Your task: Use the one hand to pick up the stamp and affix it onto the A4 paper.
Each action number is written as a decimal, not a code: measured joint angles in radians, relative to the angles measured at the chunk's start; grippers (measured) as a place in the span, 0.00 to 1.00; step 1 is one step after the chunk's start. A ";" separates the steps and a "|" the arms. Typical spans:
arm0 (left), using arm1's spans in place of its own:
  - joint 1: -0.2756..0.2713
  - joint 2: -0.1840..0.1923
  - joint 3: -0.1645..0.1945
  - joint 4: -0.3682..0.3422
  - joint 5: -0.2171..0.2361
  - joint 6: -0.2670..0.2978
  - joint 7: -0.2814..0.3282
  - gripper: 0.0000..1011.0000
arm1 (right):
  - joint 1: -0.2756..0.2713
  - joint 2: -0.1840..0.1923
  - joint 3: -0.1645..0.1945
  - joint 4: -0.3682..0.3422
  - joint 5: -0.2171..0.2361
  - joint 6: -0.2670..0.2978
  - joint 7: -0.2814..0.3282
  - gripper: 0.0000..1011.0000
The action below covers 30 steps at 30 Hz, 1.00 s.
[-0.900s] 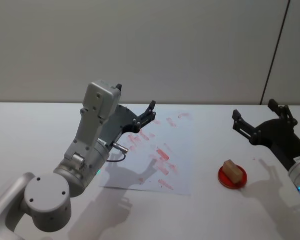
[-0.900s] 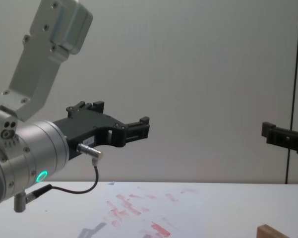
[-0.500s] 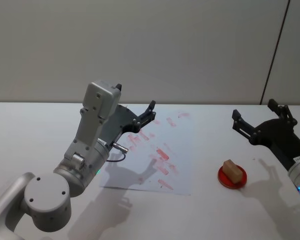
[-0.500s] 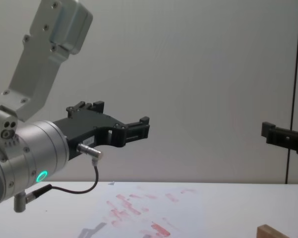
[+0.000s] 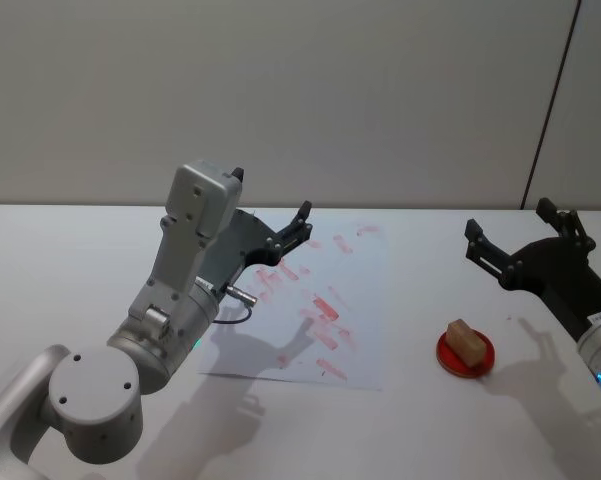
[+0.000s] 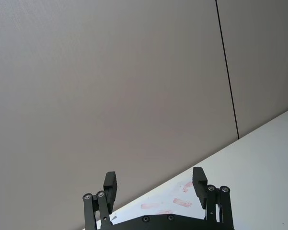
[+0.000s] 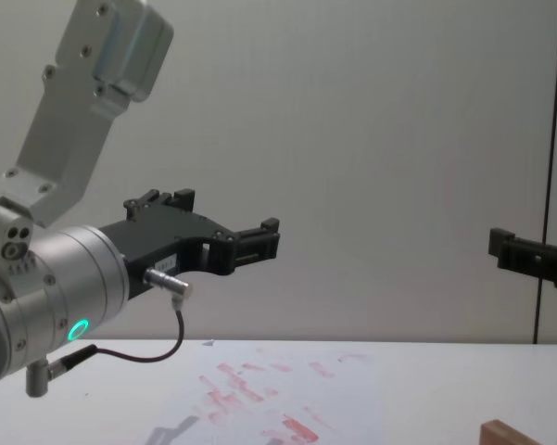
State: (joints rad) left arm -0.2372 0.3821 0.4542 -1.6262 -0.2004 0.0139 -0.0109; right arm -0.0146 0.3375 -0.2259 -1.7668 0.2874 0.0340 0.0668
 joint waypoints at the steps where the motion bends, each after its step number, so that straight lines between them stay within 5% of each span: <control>1: 0.000 0.000 0.000 0.000 0.000 0.000 0.000 0.99 | 0.000 0.000 0.000 0.000 0.000 0.000 0.000 0.99; 11: 0.000 0.000 0.000 0.000 0.000 0.000 0.000 0.99 | -0.001 0.004 0.004 0.001 0.005 0.002 0.004 0.99; 18: 0.000 0.000 0.000 0.000 0.000 0.000 0.000 0.99 | -0.011 0.024 0.021 -0.009 0.048 0.028 0.019 0.99; 30: 0.000 0.000 0.000 0.000 0.000 0.000 0.000 0.99 | -0.060 0.066 0.041 -0.068 0.103 0.153 0.015 0.99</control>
State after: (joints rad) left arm -0.2372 0.3821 0.4542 -1.6262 -0.2004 0.0139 -0.0110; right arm -0.0749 0.4040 -0.1844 -1.8345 0.3904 0.1866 0.0819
